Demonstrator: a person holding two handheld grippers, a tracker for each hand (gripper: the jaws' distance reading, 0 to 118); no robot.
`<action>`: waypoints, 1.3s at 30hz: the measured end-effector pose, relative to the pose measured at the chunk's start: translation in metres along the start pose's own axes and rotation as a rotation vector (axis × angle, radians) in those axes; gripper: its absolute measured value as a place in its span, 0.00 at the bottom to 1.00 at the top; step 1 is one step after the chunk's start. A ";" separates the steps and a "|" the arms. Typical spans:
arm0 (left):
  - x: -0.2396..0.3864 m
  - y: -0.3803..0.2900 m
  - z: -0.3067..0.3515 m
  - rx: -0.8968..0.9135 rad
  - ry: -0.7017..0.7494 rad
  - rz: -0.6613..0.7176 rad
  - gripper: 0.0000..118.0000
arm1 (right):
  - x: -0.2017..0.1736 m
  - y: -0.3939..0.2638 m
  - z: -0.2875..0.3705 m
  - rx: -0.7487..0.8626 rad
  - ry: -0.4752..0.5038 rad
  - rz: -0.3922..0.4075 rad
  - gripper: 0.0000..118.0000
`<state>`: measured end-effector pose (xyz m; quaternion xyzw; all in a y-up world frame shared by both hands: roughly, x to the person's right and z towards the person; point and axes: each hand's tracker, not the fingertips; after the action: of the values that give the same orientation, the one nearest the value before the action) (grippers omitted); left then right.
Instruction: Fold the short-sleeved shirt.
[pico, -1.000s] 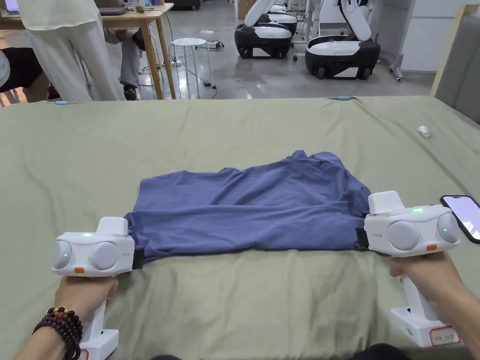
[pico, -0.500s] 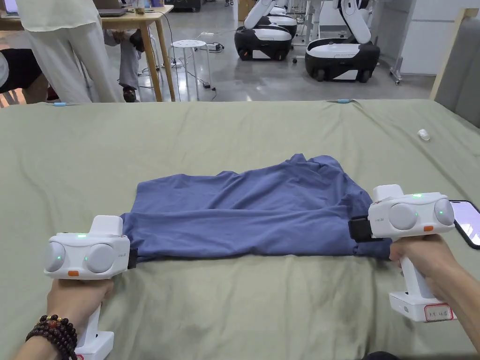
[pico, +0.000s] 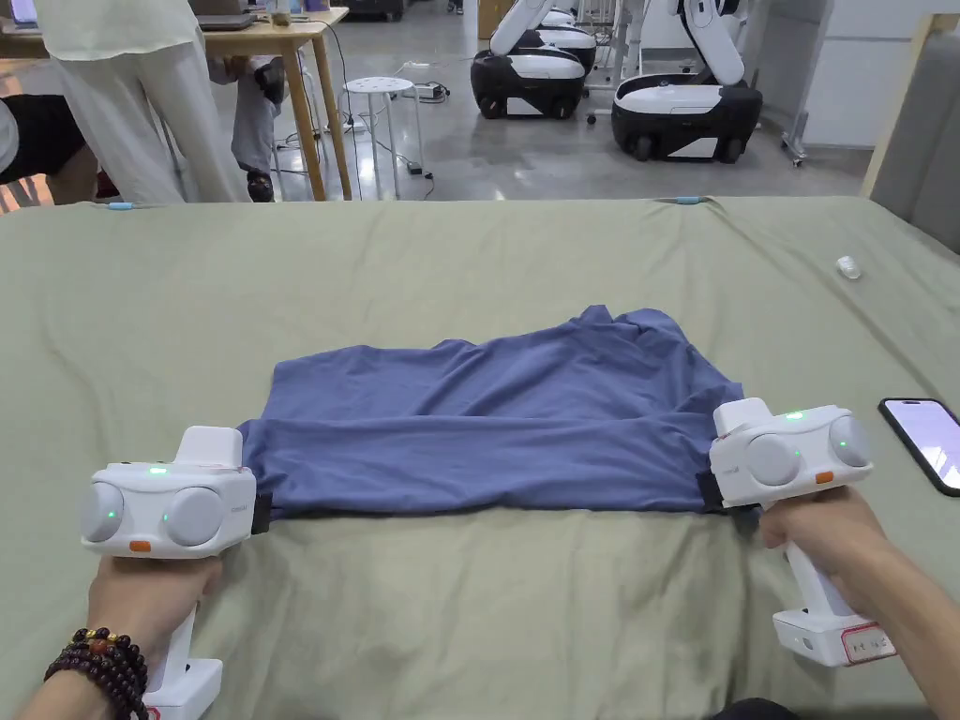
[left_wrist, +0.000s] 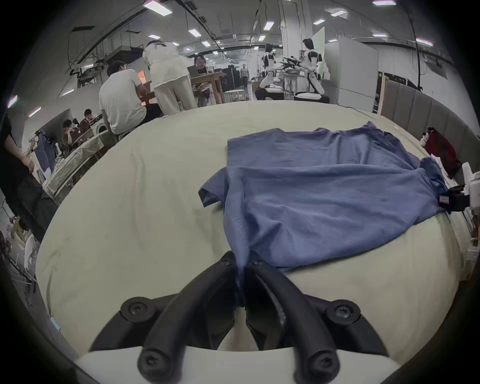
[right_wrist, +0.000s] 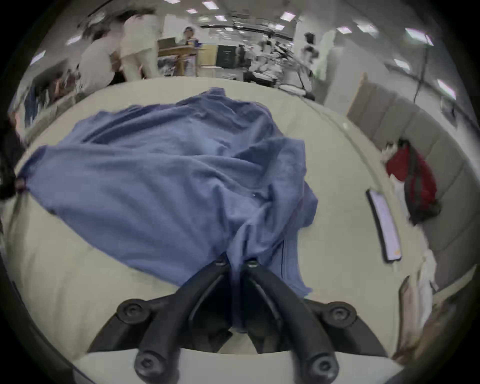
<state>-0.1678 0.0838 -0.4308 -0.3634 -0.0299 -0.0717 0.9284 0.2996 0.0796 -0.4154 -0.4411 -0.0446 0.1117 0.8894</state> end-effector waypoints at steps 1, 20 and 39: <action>-0.001 -0.001 0.002 0.007 -0.001 -0.001 0.03 | 0.000 -0.001 0.003 0.000 0.001 -0.026 0.04; -0.003 -0.076 0.087 0.014 -0.058 -0.061 0.03 | 0.003 -0.101 0.080 0.000 0.035 -0.047 0.04; -0.004 -0.060 0.077 0.057 0.089 -0.037 1.00 | -0.005 -0.084 0.109 0.085 -0.028 -0.113 0.86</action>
<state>-0.1816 0.0933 -0.3341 -0.3327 0.0028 -0.1042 0.9373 0.2883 0.1134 -0.2819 -0.3979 -0.0770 0.0694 0.9115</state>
